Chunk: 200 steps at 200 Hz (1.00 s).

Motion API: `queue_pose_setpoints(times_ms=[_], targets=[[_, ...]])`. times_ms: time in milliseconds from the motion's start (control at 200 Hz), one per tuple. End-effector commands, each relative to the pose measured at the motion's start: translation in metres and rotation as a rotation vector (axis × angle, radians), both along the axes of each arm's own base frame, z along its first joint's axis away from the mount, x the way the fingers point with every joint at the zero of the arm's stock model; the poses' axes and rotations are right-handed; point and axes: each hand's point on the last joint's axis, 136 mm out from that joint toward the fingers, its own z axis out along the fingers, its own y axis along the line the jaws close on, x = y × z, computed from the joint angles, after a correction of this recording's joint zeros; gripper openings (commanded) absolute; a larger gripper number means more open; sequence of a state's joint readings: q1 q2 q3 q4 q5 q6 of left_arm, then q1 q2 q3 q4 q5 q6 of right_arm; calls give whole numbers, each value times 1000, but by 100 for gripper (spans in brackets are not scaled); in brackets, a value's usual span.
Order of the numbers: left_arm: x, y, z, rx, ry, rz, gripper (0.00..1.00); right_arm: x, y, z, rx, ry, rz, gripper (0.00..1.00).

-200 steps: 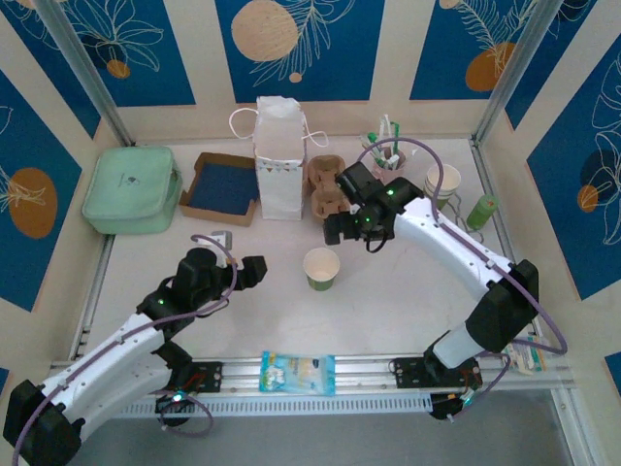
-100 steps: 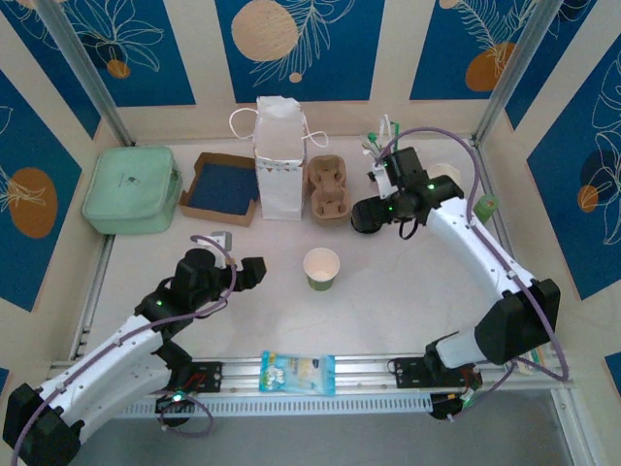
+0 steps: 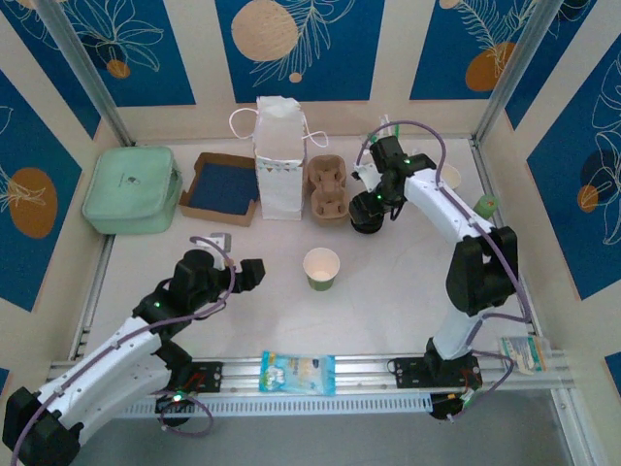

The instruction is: Pack the takeout coffee

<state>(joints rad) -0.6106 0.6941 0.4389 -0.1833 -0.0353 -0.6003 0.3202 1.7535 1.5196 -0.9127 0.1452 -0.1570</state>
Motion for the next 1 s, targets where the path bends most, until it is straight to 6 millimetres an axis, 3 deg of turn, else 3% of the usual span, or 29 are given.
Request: queue_pose_setpoints(times_ms=[0, 255, 640, 996], targets=[[2, 4, 14, 1, -39, 11, 93, 6, 5, -2, -2, 9, 68, 68], [2, 5, 14, 9, -43, 14, 93, 17, 8, -23, -66, 25, 99, 54], [2, 7, 9, 19, -37, 19, 93, 22, 14, -49, -102, 44, 125, 54], [0, 10, 7, 26, -37, 27, 93, 28, 10, -58, -156, 32, 111, 50]])
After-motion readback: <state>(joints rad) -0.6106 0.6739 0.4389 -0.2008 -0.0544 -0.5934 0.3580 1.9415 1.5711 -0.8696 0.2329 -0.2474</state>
